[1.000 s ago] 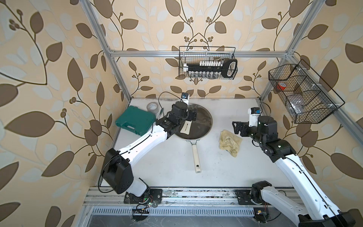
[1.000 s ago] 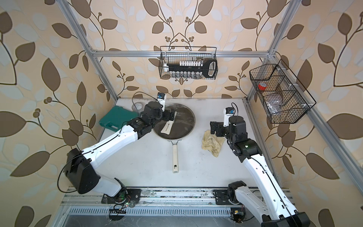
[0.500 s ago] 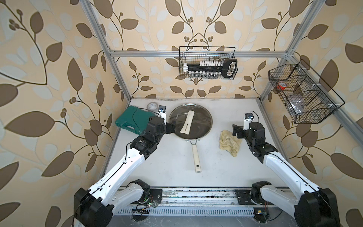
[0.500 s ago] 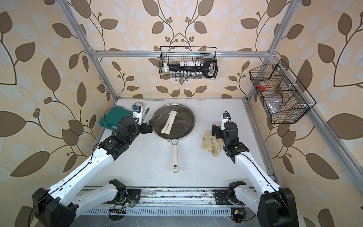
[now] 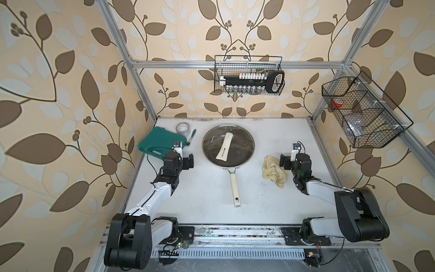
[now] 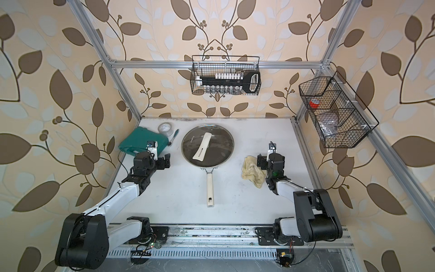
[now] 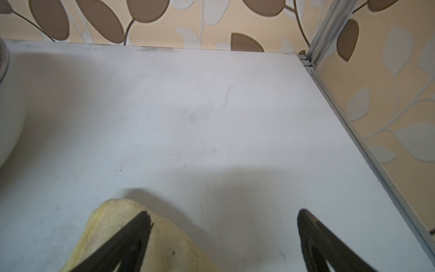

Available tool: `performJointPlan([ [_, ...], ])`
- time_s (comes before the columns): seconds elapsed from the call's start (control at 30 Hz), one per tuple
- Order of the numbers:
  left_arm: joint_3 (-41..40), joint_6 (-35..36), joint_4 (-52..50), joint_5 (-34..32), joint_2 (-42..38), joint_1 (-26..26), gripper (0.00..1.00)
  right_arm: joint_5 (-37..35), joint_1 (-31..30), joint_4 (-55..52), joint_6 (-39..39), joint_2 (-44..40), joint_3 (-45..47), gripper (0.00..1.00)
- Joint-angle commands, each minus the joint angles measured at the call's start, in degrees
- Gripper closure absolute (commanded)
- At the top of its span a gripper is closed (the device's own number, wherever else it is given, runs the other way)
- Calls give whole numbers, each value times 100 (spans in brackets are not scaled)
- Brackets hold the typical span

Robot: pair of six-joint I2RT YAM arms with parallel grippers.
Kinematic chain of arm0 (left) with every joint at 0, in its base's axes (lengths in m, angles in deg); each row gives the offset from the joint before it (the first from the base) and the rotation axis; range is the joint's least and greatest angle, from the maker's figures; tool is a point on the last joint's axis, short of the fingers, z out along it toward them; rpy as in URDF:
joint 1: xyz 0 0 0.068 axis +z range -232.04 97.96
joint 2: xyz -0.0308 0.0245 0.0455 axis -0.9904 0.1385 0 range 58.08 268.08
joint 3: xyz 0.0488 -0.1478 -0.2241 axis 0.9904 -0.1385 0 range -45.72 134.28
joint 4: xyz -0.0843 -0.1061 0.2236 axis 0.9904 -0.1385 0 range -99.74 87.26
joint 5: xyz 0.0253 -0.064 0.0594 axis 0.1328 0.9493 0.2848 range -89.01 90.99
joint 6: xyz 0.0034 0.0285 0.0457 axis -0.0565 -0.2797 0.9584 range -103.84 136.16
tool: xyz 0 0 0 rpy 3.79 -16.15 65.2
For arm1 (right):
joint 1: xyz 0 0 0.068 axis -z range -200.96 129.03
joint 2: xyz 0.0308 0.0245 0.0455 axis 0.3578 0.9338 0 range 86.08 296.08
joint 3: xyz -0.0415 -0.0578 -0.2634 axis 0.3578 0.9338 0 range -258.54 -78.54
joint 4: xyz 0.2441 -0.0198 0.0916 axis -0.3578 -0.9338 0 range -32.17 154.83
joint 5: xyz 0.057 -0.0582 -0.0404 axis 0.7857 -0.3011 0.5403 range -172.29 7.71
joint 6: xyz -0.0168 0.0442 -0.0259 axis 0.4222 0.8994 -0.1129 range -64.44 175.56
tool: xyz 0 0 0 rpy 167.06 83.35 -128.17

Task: Wipe the pot lid with a cloth
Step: Reset both arms

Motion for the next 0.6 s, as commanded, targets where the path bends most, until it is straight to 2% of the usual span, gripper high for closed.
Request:
performJointPlan([
  [0.0, -204, 96, 1063, 422, 292, 156, 1, 102, 32, 1195, -45, 318, 342, 4],
  [0.1, -487, 13, 1640, 611, 596, 188, 1, 247, 45, 1594, -119, 631, 426, 4],
  [0.23, -607, -119, 2515, 649, 1309, 224, 1, 331, 82, 1332, -82, 679, 278, 4],
  [0.37, -444, -41, 2916, 798, 2183, 235, 1, 455, 141, 1244, -57, 683, 234, 4],
  [0.43, -281, -166, 2387, 624, 2062, 261, 1, 548, 187, 1202, -41, 685, 209, 4],
  [0.57, -351, -158, 2509, 614, 2045, 258, 1, 578, 205, 1178, -36, 687, 198, 4],
])
